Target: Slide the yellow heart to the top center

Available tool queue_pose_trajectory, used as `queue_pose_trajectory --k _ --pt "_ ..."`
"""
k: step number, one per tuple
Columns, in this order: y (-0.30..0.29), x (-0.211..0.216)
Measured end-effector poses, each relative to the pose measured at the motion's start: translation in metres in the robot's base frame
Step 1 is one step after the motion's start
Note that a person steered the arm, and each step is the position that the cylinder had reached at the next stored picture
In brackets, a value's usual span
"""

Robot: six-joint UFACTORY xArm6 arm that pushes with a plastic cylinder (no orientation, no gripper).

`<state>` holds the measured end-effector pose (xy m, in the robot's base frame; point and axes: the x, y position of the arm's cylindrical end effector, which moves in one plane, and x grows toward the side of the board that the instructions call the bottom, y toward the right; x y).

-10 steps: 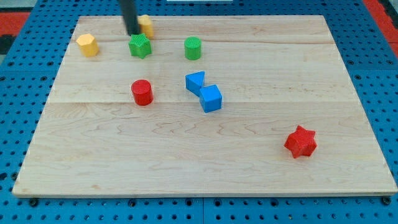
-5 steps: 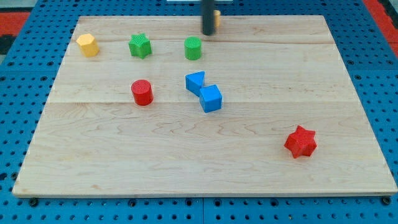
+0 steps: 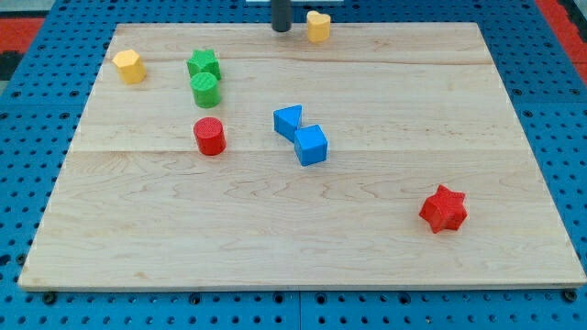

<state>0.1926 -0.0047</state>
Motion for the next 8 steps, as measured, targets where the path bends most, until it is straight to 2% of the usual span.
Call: queue_pose_trajectory --k 1,2,3,4,5,6,7,8 --pt "0.013 0.001" --pt "0.062 0.031" --pt "0.089 0.095" --pt "0.143 0.040" --pt "0.131 -0.001" --pt "0.043 0.001" --pt "0.004 0.014" --pt "-0.062 0.000"
